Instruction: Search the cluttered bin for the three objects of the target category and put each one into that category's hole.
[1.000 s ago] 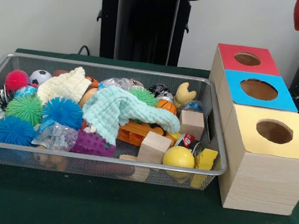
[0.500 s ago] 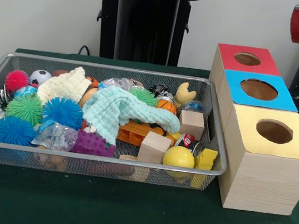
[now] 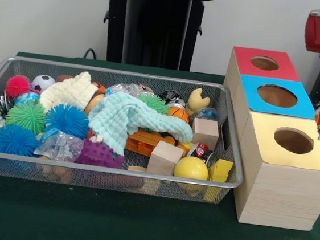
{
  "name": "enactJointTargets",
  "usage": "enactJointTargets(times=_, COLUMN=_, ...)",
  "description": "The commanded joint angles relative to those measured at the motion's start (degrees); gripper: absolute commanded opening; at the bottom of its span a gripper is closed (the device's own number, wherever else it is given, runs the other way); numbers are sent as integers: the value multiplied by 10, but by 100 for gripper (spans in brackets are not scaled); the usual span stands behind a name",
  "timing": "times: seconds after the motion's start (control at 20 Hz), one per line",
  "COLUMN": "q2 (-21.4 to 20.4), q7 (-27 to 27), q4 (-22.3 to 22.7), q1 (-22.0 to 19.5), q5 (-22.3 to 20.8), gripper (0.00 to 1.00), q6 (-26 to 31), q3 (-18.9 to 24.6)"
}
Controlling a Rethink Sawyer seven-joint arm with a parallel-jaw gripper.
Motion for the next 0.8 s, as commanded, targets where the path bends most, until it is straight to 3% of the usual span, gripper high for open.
enactJointTargets(times=0.05, q2=66, q7=119, q4=-33, q1=30, q5=-58, gripper=0, q6=129, q3=-45)
enactJointTargets(times=0.35, q2=82, q7=134, q4=-47, q1=45, q5=-71, gripper=0, q6=163, q3=-76)
enactJointTargets(times=0.6, q2=115, q7=156, q4=-96, q1=63, q5=-94, gripper=0, q6=227, q3=-129)
enactJointTargets(times=0.8, q2=117, q7=154, q4=-96, q1=58, q5=-91, gripper=0, q6=223, q3=-127)
